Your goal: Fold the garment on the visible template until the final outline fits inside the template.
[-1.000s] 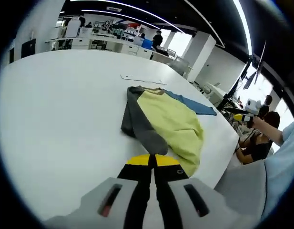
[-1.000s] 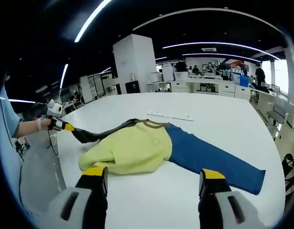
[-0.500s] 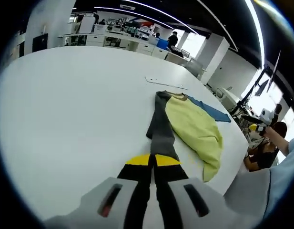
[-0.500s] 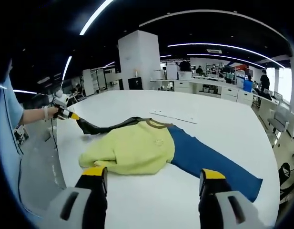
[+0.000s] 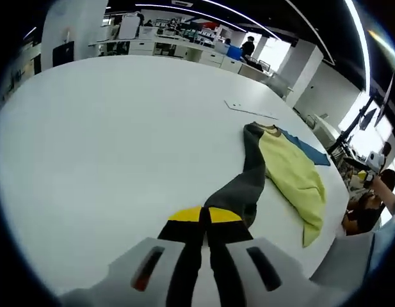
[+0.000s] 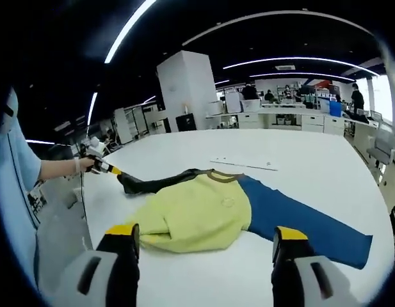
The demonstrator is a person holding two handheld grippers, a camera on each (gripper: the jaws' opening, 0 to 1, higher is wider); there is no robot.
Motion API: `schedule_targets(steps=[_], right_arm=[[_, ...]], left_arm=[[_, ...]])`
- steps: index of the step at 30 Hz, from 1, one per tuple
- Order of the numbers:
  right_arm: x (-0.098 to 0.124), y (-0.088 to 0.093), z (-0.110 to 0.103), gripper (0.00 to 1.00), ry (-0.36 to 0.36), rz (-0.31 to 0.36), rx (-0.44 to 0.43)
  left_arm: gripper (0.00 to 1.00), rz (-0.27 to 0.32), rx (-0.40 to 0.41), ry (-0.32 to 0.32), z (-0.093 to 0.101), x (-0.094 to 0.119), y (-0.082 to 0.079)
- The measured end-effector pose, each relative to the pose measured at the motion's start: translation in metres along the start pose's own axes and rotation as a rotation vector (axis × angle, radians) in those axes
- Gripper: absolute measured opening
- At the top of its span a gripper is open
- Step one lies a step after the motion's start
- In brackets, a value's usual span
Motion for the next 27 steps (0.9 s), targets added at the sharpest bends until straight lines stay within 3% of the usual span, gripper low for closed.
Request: schedule_targets(steps=[4,15,27], right_arm=[[-0.004,0.004,0.001,0.86,-0.001,-0.010,-0.013],[-0.015,0.017,0.001,0.85,-0.005,-0.032,-0.054],[-0.020,0.020,0.005,0.84,0.002,-0.040,-0.068]], left_arm=[[0.00,-0.022,0.013,-0.023,-0.026,-0.009,-0.006],[0.00,-0.107,0.005,-0.096,-0.077,-0.038,-0.021],[0.00,-0.241,-0.063,-0.173,-0.113,-0.068,-0.027]])
Point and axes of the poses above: the point that each gripper's makers call its tool centre point, and the gripper's own axes: x roughly backward along the fingers, z roughly to its right, y roughly out of its underside, the point moved 1 cm from there along x, roughly backward along the fingers, and after that the axes turned 5 degrees about x, right-handed, at the moved point
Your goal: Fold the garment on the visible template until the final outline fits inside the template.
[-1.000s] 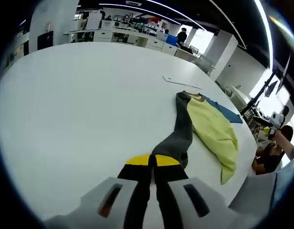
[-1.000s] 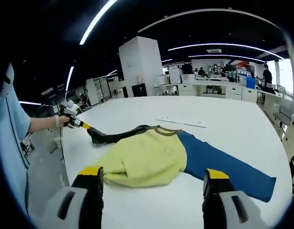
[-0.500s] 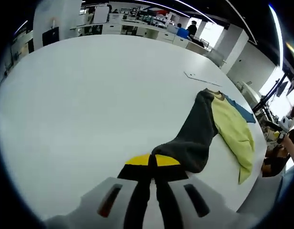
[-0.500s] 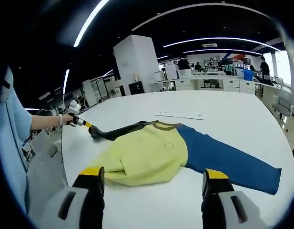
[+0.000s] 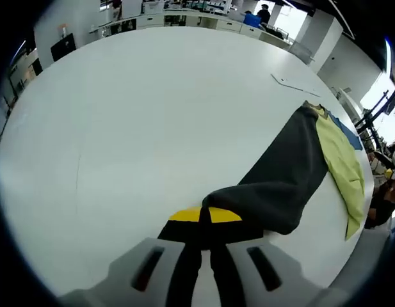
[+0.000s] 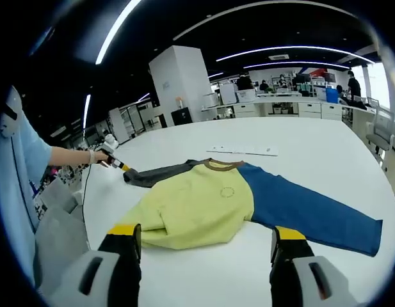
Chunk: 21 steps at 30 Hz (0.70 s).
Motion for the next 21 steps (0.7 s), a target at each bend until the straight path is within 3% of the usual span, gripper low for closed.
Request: schedule_targets(steps=[2,8,21], right_arm=[[0.000,0.000,0.002,0.84,0.005,0.002,-0.006],[-0.001,0.007,0.004,0.84,0.013,-0.013,-0.016],[-0.007,0.012,-0.001,0.84,0.005,-0.021,-0.020]], left_arm=[[0.00,-0.022,-0.016,-0.008,-0.002,-0.004,-0.001],[0.00,-0.080,-0.181,-0.073,-0.009,-0.008,-0.007],[0.00,-0.097,-0.165,-0.078,-0.013,-0.008,-0.007]])
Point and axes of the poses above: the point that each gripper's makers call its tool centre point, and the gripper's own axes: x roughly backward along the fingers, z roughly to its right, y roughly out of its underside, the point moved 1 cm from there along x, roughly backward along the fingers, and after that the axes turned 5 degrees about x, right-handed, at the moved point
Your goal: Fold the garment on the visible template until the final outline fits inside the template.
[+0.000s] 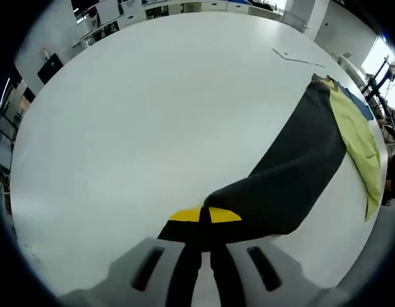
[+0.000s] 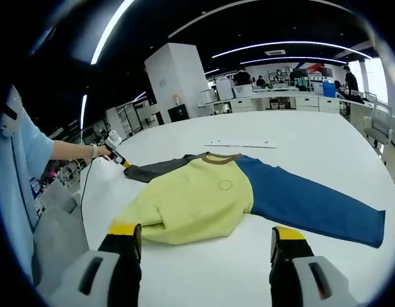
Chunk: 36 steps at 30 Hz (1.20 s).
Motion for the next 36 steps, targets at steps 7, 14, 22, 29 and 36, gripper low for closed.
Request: schedule_targets(steps=[7,14,22,29,36], right_arm=[[-0.003,0.000,-0.005,0.84,-0.010,-0.001,0.005],[-0.005,-0.004,-0.009,0.83,-0.014,0.020,0.003],[-0.009,-0.004,-0.015,0.83,-0.026,0.021,-0.001],[-0.008,-0.002,-0.018,0.83,-0.029,0.018,-0.005],[-0.006,0.002,-0.017,0.83,-0.021,0.016,-0.018]], left_arm=[[0.00,-0.050,-0.014,0.024,0.006,0.008,0.017],[0.00,-0.046,-0.004,0.063,0.011,0.015,0.035],[0.00,-0.036,0.007,0.088,0.023,0.024,0.047],[0.00,0.001,0.020,0.098,0.026,0.027,0.044],[0.29,0.107,0.090,0.124,0.029,0.037,0.035]])
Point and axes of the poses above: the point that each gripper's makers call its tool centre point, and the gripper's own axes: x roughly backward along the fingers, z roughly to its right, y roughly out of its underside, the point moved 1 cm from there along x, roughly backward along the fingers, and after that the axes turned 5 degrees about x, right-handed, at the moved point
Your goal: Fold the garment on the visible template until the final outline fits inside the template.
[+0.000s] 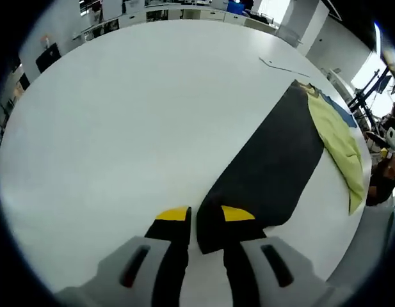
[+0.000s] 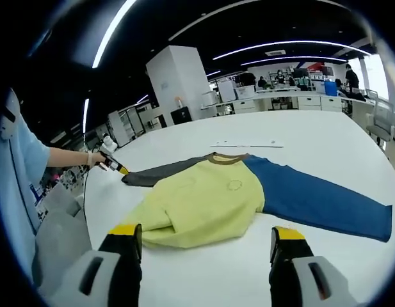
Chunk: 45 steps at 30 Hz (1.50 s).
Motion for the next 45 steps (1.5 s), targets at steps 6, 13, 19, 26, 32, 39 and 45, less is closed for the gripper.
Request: schedule_targets(steps=[6,13,19,26,32,39,45], right_arm=[[-0.001,0.001,-0.001,0.83,-0.005,0.003,-0.010],[-0.004,-0.003,-0.002,0.83,-0.011,0.012,-0.006],[-0.004,-0.001,-0.003,0.83,-0.012,0.009,-0.009],[-0.003,0.004,-0.003,0.83,-0.007,0.004,-0.017],[-0.005,0.005,-0.004,0.83,-0.010,0.002,-0.020],[-0.007,0.006,-0.005,0.83,-0.014,-0.002,-0.024],[-0.007,0.007,-0.005,0.83,-0.013,-0.002,-0.023]], left_arm=[[0.29,-0.017,-0.004,0.001,0.000,0.009,0.015],[0.29,-0.039,0.014,0.014,0.000,0.013,0.028],[0.24,-0.061,0.026,0.022,0.003,0.010,0.037],[0.14,-0.058,0.040,0.011,0.001,0.009,0.038],[0.07,-0.058,0.053,-0.001,-0.005,0.007,0.038],[0.00,-0.064,0.067,0.001,-0.005,0.006,0.039],[0.00,-0.064,0.017,-0.081,-0.028,0.012,0.031]])
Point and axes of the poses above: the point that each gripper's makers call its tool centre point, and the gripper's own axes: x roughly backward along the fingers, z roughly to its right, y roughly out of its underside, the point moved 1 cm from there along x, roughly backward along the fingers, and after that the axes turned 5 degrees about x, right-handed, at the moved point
